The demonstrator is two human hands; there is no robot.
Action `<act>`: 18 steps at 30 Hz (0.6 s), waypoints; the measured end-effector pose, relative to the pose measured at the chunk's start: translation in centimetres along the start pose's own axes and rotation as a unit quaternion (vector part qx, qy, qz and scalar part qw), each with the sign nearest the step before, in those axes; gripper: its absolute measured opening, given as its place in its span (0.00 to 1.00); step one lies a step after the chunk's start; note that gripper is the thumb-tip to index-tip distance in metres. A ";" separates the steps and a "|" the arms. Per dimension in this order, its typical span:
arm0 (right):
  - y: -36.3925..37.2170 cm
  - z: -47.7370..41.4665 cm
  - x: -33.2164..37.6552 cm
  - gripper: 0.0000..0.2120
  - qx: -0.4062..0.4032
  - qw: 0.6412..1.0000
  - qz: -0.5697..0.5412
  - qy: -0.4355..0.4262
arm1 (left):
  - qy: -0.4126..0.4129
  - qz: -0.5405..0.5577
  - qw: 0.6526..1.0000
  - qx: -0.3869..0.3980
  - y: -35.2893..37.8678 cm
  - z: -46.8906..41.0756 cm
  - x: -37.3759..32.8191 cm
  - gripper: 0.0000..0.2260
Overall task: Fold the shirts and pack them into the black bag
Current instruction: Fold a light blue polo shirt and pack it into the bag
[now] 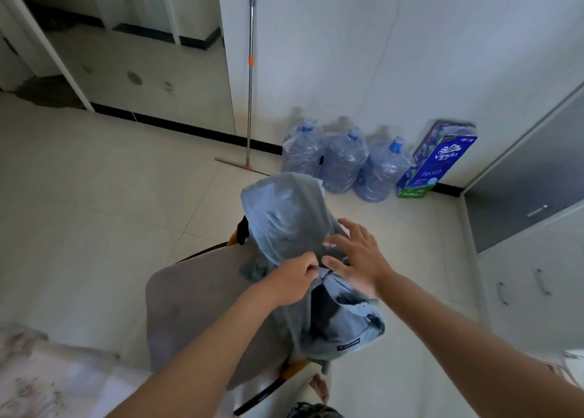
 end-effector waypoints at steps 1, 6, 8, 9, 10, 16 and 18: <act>-0.4 -0.1 1.0 0.29 -0.010 1.000 -0.008 -0.012 | 0.010 0.006 1.000 -0.025 -1.4 -0.1 -0.8 0.07; -0.9 -0.9 3.7 0.33 -0.044 0.997 0.058 -0.007 | 0.075 0.025 0.987 -0.143 -8.6 -0.6 -5.5 0.07; -2.7 -1.5 3.1 0.23 -0.117 0.991 0.036 0.051 | 0.092 0.019 0.981 -0.172 -11.0 -0.6 -6.6 0.08; -3.7 -1.9 2.9 0.18 -0.143 0.986 0.035 0.079 | 0.094 0.011 0.978 -0.184 -12.0 -0.6 -6.7 0.08; -4.7 -2.4 2.8 0.14 -0.156 0.982 0.035 0.103 | 0.091 -0.010 0.977 -0.192 -12.9 -0.5 -6.7 0.08; -10.1 -7.1 9.1 0.04 -0.156 0.980 -0.054 0.113 | 0.055 -0.079 0.982 -0.161 -15.1 0.7 -5.6 0.30; -10.8 -8.7 12.0 0.07 -0.146 0.979 -0.104 0.094 | 0.050 -0.013 0.986 -0.157 -14.7 0.9 -6.2 0.42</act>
Point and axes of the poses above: each hand's wrist, its own z-axis away from the middle knuckle, its own y-axis out of the palm, x = y × z, the point moved 8 cm from there along -z, towards the middle knuckle, and after that the axes turned 13 degrees about -x, right-handed, at the moved point
